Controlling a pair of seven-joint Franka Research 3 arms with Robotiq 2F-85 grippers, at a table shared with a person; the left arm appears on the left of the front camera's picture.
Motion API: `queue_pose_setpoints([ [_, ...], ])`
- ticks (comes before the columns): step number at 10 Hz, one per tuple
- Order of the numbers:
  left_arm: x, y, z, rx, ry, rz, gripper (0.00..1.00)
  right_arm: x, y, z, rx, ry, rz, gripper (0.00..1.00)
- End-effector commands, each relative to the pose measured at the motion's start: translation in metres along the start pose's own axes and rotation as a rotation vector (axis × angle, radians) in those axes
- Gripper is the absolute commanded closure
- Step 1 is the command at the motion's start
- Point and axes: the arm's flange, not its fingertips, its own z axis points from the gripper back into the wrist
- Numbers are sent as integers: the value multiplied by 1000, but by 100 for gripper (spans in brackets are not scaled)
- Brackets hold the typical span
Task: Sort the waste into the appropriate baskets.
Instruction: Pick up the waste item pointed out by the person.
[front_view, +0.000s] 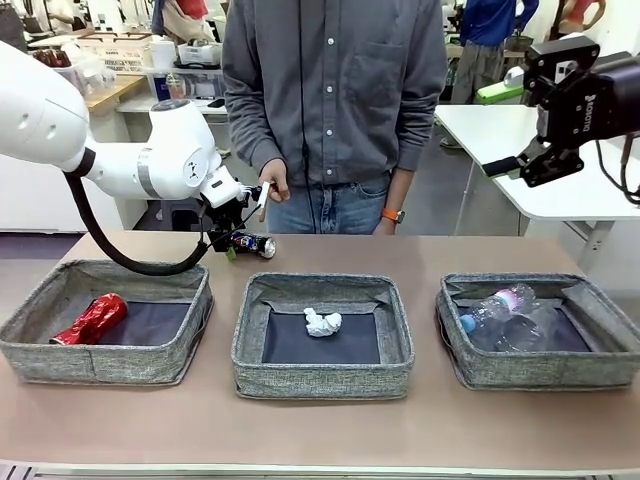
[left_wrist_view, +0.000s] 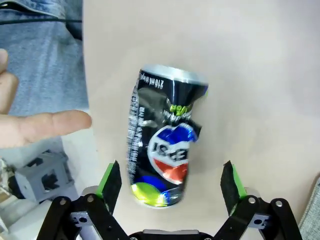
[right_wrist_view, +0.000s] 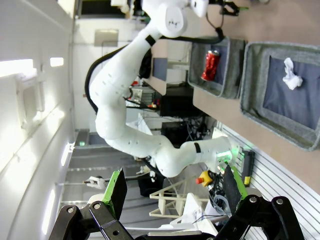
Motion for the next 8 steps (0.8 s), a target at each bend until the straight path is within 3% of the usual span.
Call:
queue_pose_setpoints([
  [1,1,-1,0,61,-20,22,0,1,3,1,12,-1,8,0],
  [8,5,-2,-12,-18,-3,15,0,1,3,1,12,-1,8,0],
])
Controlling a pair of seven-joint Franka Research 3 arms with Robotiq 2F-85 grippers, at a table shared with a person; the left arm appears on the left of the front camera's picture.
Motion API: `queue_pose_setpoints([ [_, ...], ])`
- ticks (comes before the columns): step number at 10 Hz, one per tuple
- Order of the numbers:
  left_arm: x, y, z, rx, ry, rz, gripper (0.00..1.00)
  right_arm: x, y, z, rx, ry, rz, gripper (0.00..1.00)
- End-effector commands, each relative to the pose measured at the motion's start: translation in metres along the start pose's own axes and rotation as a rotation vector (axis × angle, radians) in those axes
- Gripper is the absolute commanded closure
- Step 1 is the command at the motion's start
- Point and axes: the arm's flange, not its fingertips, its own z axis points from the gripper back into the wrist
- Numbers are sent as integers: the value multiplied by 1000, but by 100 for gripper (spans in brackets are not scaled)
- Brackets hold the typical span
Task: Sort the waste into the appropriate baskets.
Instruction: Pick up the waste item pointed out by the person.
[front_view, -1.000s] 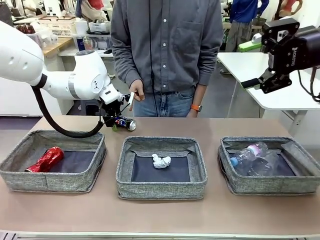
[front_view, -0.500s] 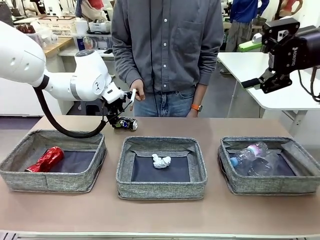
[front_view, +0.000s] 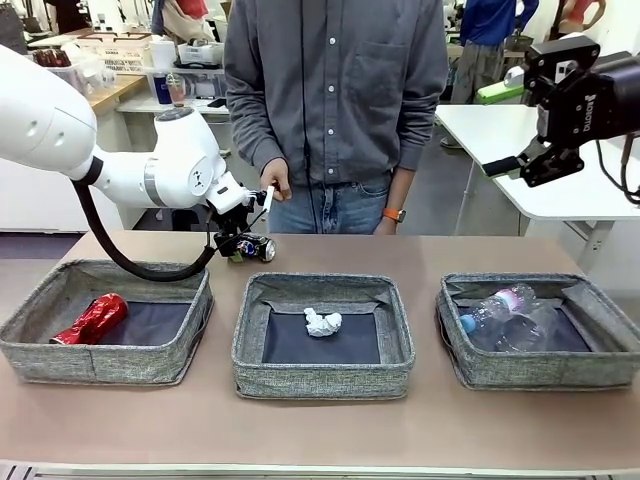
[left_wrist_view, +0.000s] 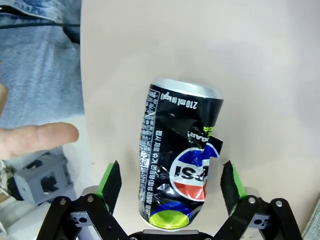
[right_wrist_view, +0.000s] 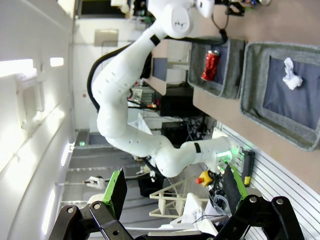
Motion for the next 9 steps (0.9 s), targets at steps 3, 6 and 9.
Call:
queue_pose_setpoints([
  [3,1,0,5,-17,42,-2,86,1,3,1,12,-1,8,0],
  [6,4,-2,9,-15,44,-5,100,1,3,1,12,-1,8,0],
  [9,6,-5,17,-39,42,-3,100,1,3,1,12,-1,8,0],
])
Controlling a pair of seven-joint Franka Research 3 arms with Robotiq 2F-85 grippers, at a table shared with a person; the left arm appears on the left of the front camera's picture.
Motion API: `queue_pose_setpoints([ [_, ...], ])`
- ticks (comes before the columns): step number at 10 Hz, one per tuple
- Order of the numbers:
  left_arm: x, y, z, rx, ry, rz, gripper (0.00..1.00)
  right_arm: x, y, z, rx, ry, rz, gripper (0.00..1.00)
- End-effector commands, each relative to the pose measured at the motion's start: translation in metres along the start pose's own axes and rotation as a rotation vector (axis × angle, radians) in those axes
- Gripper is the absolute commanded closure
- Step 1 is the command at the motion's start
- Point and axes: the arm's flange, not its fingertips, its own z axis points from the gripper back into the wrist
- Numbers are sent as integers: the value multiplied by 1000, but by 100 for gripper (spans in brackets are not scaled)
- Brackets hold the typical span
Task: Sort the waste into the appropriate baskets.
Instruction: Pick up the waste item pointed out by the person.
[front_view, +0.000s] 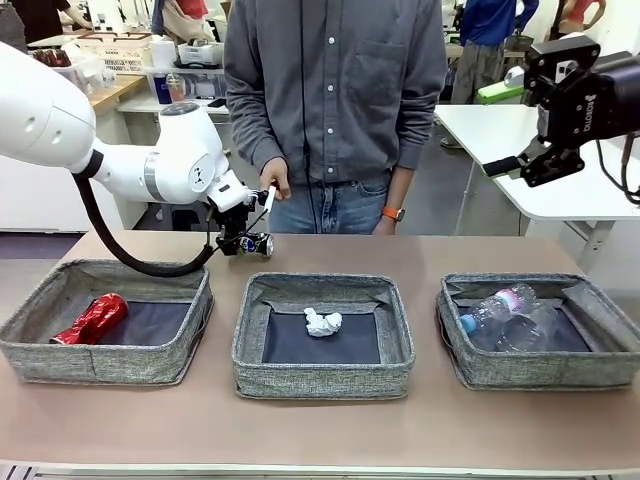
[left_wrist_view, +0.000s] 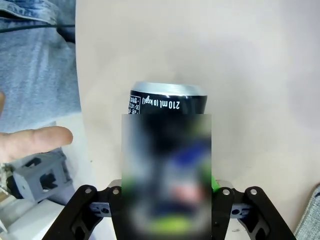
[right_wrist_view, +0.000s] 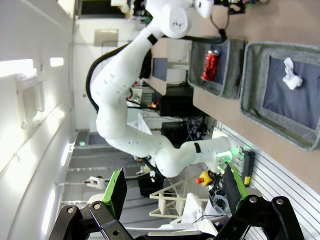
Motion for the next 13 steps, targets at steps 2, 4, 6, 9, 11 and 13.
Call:
queue_pose_setpoints([
  [2,2,-8,20,-17,10,11,100,1,3,1,12,-1,8,0],
  [4,8,-19,47,-55,17,56,100,1,3,1,12,-1,8,0],
  [6,28,-47,105,-111,45,159,100,1,3,1,12,-1,8,0],
  [9,68,-102,167,-219,-57,174,100,1,3,1,12,-1,8,0],
  [11,97,-129,188,-181,-68,243,100,1,3,1,12,-1,8,0],
  [13,116,-159,202,-202,-96,58,100,1,3,1,12,-1,8,0],
])
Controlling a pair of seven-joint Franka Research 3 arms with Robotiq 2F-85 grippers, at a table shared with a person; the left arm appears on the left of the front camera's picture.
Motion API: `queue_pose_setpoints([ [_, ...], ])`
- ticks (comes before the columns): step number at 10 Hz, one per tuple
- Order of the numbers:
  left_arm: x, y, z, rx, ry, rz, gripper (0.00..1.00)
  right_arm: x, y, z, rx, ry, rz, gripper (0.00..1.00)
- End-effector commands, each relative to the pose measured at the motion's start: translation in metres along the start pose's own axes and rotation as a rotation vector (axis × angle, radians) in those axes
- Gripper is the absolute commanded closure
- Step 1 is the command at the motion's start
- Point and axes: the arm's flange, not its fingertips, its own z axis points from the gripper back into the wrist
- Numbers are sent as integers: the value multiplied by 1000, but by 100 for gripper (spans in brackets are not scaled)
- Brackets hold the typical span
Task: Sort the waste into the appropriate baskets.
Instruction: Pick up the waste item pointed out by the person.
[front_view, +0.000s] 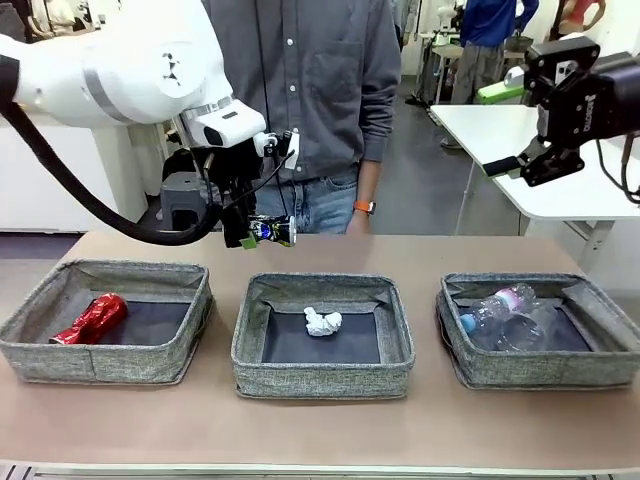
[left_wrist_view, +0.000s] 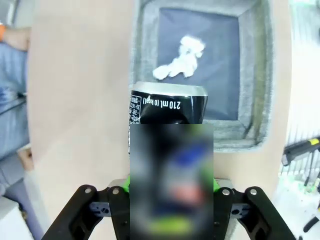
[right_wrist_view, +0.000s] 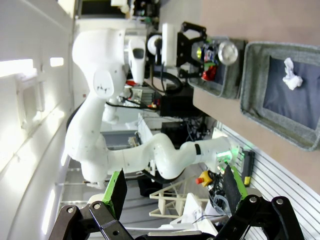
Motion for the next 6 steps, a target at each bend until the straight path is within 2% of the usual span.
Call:
queue_pose_setpoints([
  [1,-15,-17,1,18,-64,-98,100,1,3,1,13,-1,7,0],
  [2,-25,-15,1,14,-102,-117,100,1,3,1,13,-1,7,0],
  [3,5,-12,1,5,-8,-45,100,1,3,1,13,-1,7,0],
  [6,5,-12,1,5,-8,-45,100,1,3,1,13,-1,7,0],
])
